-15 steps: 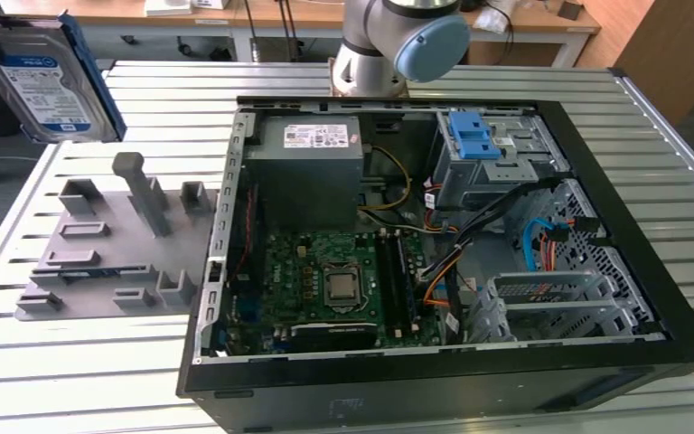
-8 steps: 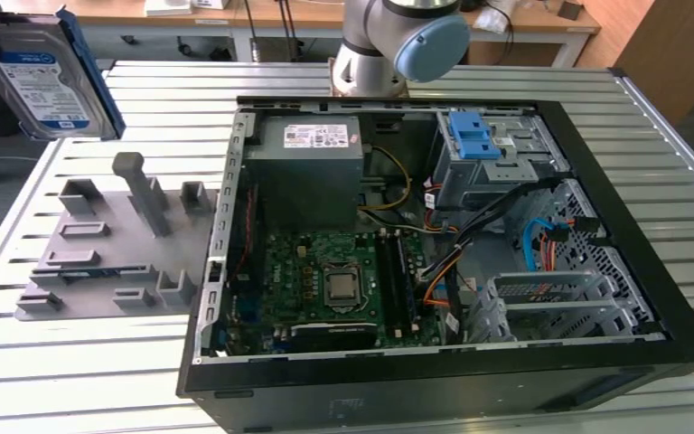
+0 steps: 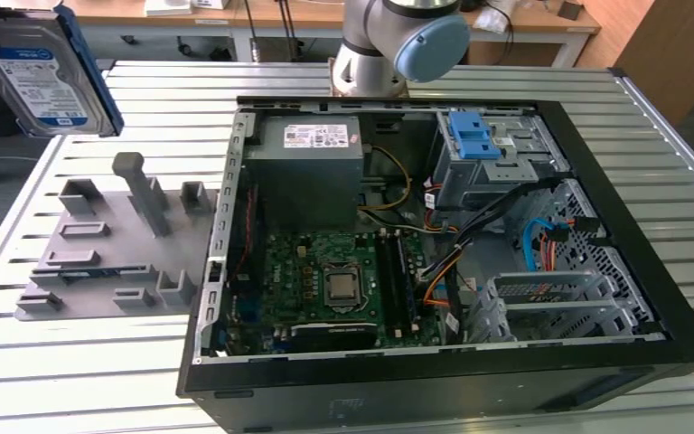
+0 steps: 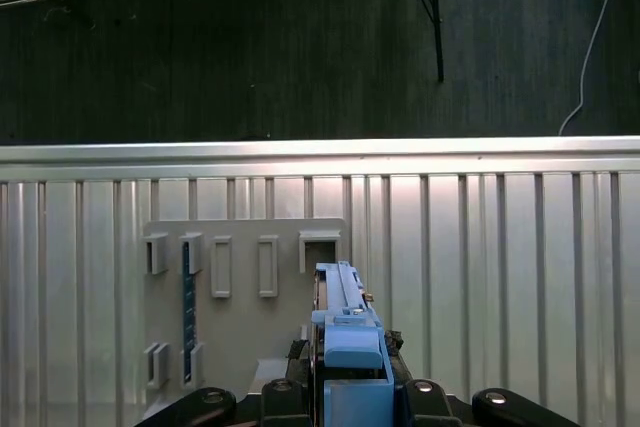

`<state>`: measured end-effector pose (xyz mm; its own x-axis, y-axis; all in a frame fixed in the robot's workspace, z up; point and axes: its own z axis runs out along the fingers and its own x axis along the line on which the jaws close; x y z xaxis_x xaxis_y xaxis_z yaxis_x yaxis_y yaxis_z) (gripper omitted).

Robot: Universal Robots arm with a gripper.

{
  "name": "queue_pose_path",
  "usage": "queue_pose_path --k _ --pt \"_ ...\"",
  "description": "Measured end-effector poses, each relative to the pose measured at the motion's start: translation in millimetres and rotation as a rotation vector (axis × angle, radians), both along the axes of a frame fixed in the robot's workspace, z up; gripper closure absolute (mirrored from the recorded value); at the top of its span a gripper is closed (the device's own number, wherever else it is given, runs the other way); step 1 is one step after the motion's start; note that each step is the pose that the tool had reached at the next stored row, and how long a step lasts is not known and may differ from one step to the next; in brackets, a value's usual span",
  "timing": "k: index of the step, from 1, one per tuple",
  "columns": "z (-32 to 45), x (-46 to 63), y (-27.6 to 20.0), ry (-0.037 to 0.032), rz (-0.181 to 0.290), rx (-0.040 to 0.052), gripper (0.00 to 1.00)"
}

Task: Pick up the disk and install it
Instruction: 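Pick up the disk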

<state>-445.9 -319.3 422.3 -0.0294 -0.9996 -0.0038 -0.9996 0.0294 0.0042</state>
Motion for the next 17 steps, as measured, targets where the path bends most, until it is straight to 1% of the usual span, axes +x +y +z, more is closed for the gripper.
queue_pose_path --k 14,17 --pt "10.0 0.0 0.1 -0.0001 0.000 0.0000 0.64" --pt "13.7 0.0 0.2 0.0001 0.000 0.0000 0.64"
